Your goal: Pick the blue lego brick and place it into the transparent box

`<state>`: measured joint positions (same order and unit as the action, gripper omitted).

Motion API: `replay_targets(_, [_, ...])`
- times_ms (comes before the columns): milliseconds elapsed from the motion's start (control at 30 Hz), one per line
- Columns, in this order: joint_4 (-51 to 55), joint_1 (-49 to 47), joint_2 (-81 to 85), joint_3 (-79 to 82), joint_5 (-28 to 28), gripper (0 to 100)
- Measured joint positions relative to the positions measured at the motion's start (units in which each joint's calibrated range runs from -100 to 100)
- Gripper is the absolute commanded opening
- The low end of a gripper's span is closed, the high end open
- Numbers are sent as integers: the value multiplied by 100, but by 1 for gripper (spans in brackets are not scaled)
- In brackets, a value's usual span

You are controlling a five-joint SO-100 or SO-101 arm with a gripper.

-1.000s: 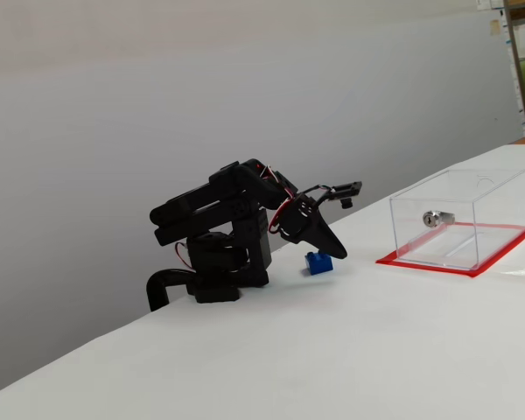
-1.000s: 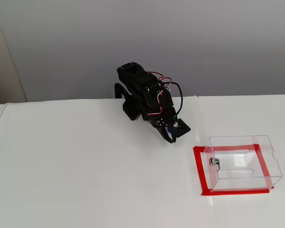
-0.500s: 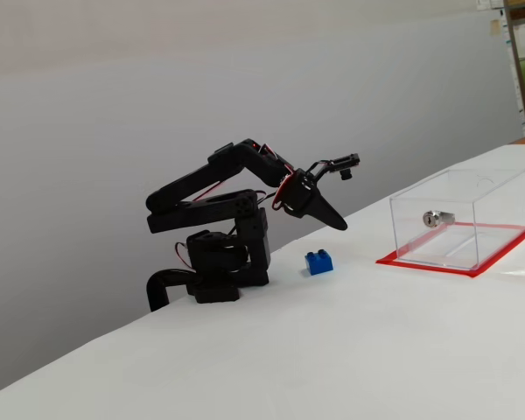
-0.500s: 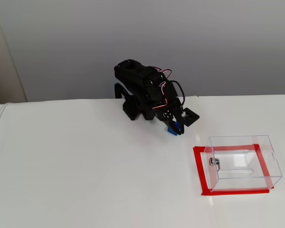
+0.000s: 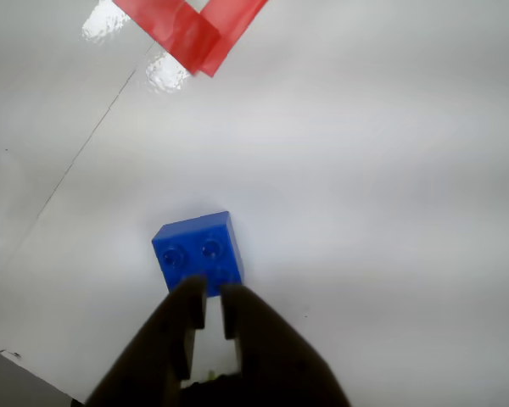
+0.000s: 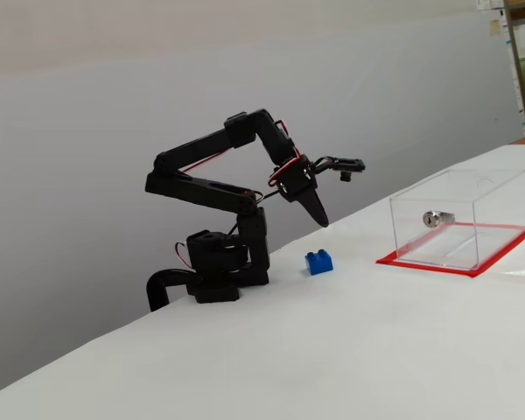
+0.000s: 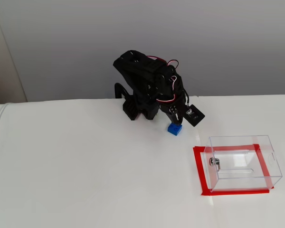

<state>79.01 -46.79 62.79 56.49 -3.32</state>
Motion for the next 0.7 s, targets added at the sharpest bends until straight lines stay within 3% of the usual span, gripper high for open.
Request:
replay_targets(300, [223, -11, -1032, -477, -298, 3])
replay_targets(500, [231, -118, -1632, -662, -508, 17])
replay_targets(700, [231, -246, -2131, -671, -787, 19])
